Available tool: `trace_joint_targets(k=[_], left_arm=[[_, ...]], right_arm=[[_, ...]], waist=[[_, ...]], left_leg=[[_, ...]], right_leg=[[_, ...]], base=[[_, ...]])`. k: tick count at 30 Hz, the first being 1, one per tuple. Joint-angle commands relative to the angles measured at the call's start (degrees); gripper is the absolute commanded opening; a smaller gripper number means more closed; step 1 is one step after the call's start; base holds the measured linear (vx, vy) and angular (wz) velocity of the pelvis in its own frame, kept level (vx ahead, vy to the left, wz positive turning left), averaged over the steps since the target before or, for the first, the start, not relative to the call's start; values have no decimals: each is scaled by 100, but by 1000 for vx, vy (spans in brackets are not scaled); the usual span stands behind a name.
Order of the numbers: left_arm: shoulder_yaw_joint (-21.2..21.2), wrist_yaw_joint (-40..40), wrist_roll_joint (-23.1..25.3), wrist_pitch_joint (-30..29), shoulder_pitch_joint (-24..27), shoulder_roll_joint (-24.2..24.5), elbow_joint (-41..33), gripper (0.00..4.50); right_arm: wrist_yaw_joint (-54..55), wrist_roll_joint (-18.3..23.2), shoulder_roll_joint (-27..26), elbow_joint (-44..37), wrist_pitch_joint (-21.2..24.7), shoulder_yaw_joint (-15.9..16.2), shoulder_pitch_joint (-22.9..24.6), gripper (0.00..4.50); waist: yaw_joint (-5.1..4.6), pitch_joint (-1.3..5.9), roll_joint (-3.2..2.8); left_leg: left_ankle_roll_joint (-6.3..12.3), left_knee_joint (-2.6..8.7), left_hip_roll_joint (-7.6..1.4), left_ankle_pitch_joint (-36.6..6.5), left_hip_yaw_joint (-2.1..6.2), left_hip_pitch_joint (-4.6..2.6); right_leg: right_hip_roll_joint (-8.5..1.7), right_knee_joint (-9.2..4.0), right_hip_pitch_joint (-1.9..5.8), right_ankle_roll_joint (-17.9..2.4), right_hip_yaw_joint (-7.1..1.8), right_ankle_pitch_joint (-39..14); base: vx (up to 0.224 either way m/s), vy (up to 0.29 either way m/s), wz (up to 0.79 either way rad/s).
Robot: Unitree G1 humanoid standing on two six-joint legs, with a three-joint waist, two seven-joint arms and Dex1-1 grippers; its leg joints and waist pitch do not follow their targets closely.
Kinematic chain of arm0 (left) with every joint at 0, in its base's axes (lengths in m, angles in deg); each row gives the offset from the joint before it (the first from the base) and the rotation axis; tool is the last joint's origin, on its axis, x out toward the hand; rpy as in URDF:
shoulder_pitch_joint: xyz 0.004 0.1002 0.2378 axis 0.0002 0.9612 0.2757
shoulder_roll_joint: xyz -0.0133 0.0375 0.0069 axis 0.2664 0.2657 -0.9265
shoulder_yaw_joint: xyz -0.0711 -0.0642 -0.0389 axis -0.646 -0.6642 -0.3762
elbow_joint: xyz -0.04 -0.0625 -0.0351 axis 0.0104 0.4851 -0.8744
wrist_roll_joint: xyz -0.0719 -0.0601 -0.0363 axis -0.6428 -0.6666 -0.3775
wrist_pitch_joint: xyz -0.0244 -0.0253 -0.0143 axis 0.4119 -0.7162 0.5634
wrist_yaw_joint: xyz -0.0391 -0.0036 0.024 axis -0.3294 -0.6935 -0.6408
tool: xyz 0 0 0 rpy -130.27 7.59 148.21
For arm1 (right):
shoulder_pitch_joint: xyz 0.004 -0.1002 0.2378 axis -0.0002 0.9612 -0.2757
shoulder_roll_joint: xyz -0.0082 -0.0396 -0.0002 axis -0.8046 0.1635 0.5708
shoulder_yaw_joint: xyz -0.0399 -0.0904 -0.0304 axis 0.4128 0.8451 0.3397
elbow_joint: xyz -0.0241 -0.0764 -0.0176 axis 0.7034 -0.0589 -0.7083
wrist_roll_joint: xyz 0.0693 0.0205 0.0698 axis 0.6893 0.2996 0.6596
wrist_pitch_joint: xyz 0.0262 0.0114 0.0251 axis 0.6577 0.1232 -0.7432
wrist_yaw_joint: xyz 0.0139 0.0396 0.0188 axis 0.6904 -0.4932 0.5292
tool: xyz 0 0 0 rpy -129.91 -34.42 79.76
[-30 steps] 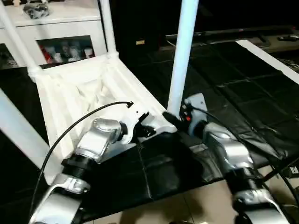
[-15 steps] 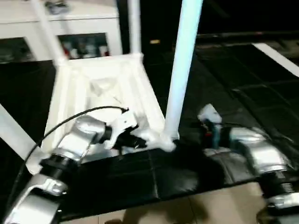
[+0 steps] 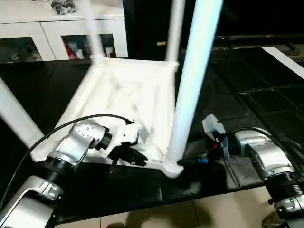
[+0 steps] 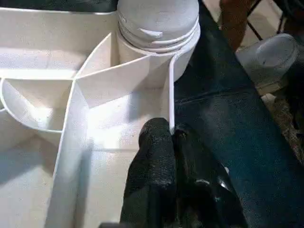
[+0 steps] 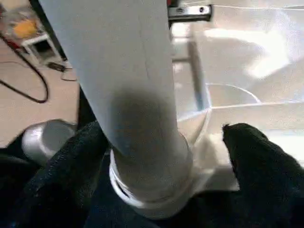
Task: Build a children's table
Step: Rotate leg to tighten
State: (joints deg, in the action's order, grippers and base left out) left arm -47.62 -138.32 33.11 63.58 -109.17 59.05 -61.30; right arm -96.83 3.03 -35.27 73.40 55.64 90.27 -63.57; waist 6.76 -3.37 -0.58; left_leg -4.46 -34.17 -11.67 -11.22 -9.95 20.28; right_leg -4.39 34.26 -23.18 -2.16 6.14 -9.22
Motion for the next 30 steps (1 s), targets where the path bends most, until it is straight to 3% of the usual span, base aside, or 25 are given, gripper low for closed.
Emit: trace_joint_targets(k=[1,3,5,6,11,12,22,27,30], left_arm=[[140,-176,51,171,-201,-75,22,0],[149,-170,59,225,-233,-96,85,0],[151,-175,58,261,-250,-102,122,0],[153,-179,59,278,-255,-103,137,0],[167,-198,69,346,-282,-106,213,0],[168,-199,72,360,-289,-109,233,0],[164,-149,81,402,-301,-108,354,0],[-13,228,6,-36,-306,-240,353,0],[-361,849,-210,-695,-292,-490,192,0]], right_arm=[[-153,102,33,-80,95,57,-135,396],[-213,134,31,-62,137,75,-141,363],[-262,156,23,-47,163,81,-150,359],[-304,166,21,-40,191,93,-156,326],[-398,183,-9,-31,269,151,-167,312],[-401,176,-24,-20,276,152,-171,283],[-437,217,-110,-28,413,220,-171,213],[-133,296,-237,-166,578,98,-64,208],[863,85,-555,-217,586,-48,76,207]], waist=[[-15,449,27],[-10,448,19],[-11,448,27],[-10,444,15],[-5,442,18],[-3,442,20],[23,448,15],[22,425,10],[4,410,5]], left_leg=[[422,354,-185,-698,19,-12],[415,354,-188,-685,20,-14],[403,356,-189,-716,23,-13],[387,357,-192,-757,21,-19],[345,357,-190,-803,22,-26],[337,358,-192,-800,25,-23],[326,354,-193,-752,22,-26],[262,363,-189,-884,24,-39],[154,371,-191,-1019,18,-80]], right_leg=[[-418,-374,354,-1061,-325,-1408],[-416,-371,345,-1065,-325,-1401],[-418,-374,352,-1060,-322,-1438],[-420,-385,345,-1048,-322,-1498],[-419,-394,340,-1013,-320,-1621],[-420,-391,344,-1009,-321,-1625],[-420,-370,339,-1034,-324,-1499],[-428,-414,337,-961,-318,-1783],[-425,-449,304,-876,-324,-2076]], base=[[0,0,0],[0,0,0],[0,0,0],[0,0,0],[0,0,0],[0,0,0],[0,0,0],[0,0,0],[0,0,0]])
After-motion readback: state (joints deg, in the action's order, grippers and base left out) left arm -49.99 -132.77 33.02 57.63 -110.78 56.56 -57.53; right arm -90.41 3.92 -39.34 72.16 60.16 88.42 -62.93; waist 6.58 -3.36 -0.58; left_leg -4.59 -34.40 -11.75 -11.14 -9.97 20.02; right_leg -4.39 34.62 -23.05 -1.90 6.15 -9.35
